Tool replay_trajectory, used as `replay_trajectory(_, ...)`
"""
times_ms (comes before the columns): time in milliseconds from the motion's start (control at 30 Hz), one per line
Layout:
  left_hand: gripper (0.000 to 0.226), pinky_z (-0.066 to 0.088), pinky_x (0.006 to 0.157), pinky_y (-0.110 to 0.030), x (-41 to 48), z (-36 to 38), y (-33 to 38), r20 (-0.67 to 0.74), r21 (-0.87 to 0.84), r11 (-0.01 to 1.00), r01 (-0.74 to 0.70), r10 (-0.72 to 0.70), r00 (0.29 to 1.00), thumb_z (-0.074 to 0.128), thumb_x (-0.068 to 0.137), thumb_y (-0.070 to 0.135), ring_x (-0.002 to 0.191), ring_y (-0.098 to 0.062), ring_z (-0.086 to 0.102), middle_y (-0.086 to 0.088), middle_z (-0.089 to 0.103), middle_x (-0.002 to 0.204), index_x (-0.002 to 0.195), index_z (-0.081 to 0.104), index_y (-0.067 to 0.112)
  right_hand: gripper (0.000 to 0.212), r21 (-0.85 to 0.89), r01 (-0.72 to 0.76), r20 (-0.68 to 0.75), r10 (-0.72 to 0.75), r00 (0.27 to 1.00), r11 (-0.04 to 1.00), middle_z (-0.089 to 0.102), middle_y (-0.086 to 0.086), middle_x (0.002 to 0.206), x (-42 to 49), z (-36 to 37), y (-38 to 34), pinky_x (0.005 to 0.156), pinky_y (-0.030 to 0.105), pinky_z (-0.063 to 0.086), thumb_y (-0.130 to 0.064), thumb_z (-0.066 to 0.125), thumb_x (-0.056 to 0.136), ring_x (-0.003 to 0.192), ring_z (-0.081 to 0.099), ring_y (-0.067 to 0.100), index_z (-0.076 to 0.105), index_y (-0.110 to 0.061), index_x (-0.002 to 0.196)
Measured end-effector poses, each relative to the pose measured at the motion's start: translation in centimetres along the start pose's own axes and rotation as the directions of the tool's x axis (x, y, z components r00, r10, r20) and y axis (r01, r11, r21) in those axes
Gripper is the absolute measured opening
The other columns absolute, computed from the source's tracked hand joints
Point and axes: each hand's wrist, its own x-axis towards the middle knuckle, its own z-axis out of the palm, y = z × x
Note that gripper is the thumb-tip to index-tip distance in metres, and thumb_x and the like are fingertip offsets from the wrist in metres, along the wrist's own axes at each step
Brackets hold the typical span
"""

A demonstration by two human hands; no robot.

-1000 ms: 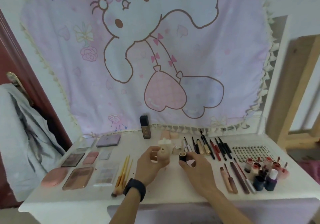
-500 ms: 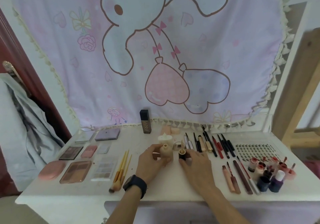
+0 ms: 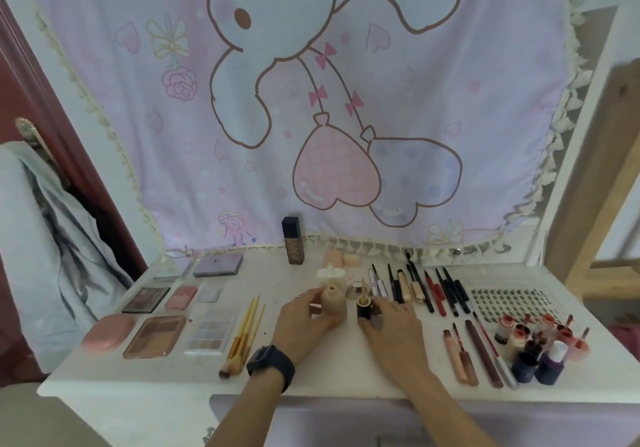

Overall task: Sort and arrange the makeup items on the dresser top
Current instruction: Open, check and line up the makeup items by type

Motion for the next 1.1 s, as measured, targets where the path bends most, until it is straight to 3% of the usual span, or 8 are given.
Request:
replay_trajectory(200,0.057,0.041,0.073,-0.006,0.0,-1.9,-0.2,-0.022,0.073,0.997,0.024,-0.022,0.999,0.080,0.079,0.040,0.093,0.007,0.056,0.019,0.059,0.111,0.130,0.056,0.033,0.053,0.050,-0.010,-0.026,0.011,1.000,0.999,0.058,-0.004,0.134,-0.5,-0.4,-0.1,0.110,0.032,0.036,-0.037,0.070,0.091,0.128,0.045,0.017,0.055,-0.019,0.138)
replay_trajectory(300,0.051,0.039,0.077,-0.004,-0.1,-3.3,-0.5,-0.035,0.118,0.993,0.028,-0.024,0.999,0.076,0.083,0.036,0.095,0.006,0.056,0.017,0.061,0.118,0.131,0.057,0.032,0.050,0.115,0.028,-0.081,-0.019,0.997,0.993,0.057,-0.006,0.127,-1.6,-0.8,0.0,0.102,0.030,0.044,-0.034,0.073,0.089,0.119,0.050,0.013,0.055,-0.020,0.134)
replay_trajectory(433,0.046,0.038,0.089,-0.015,0.6,-5.5,-0.8,-0.077,0.198,0.979,0.038,-0.023,0.997,0.070,0.089,0.033,0.104,-0.004,0.056,0.006,0.062,0.128,0.134,0.058,0.027,0.024,-0.052,0.267,-0.201,-0.272,0.941,0.962,0.063,-0.009,0.105,-3.7,-0.6,0.4,0.076,0.021,0.047,-0.030,0.073,0.085,0.096,0.056,0.012,0.066,-0.023,0.107)
replay_trajectory(500,0.048,0.039,0.093,-0.020,1.5,-6.6,-0.8,-0.091,0.230,0.972,0.056,-0.036,0.995,0.068,0.091,0.033,0.116,-0.014,0.057,0.000,0.059,0.133,0.137,0.055,0.025,0.020,-0.151,0.445,-0.127,-0.463,0.877,0.883,0.066,-0.008,0.105,-4.6,-0.3,0.7,0.076,0.024,0.053,-0.036,0.063,0.091,0.097,0.059,0.013,0.071,-0.022,0.103)
replay_trajectory(567,0.053,0.041,0.100,-0.028,2.8,-7.3,-0.8,-0.111,0.227,0.970,0.086,-0.062,0.992,0.067,0.091,0.034,0.125,-0.021,0.053,-0.005,0.054,0.139,0.140,0.051,0.024,0.031,-0.176,0.543,0.013,-0.549,0.835,0.821,0.069,-0.008,0.115,-5.1,0.2,0.9,0.085,0.029,0.056,-0.041,0.051,0.097,0.108,0.061,0.014,0.072,-0.024,0.112)
replay_trajectory(733,0.068,0.036,0.110,-0.039,6.7,-7.7,-0.7,-0.172,0.129,0.975,0.182,-0.159,0.972,0.068,0.091,0.037,0.137,-0.030,0.041,-0.011,0.045,0.150,0.149,0.038,0.018,0.042,-0.209,0.558,0.103,-0.550,0.829,0.803,0.068,-0.008,0.130,-5.5,0.5,0.8,0.107,0.032,0.046,-0.049,0.045,0.101,0.125,0.060,0.013,0.071,-0.026,0.125)
replay_trajectory(967,0.088,0.037,0.109,-0.039,11.4,-4.3,-1.2,-0.176,-0.109,0.952,0.287,-0.303,0.937,0.074,0.086,0.036,0.138,-0.032,0.040,-0.014,0.037,0.154,0.154,0.024,0.014,0.042,-0.204,0.535,0.098,-0.527,0.844,0.820,0.067,-0.006,0.132,-5.8,0.3,0.7,0.108,0.028,0.043,-0.046,0.047,0.101,0.128,0.058,0.013,0.071,-0.024,0.127)
replay_trajectory(1100,0.081,0.041,0.097,-0.033,13.1,-2.6,-1.7,-0.211,-0.199,0.933,0.299,-0.339,0.917,0.074,0.085,0.039,0.129,-0.029,0.051,-0.009,0.049,0.146,0.150,0.033,0.013,0.041,-0.185,0.534,0.092,-0.526,0.845,0.825,0.068,-0.005,0.131,-5.8,0.3,0.7,0.107,0.029,0.047,-0.044,0.049,0.100,0.127,0.059,0.014,0.072,-0.022,0.125)
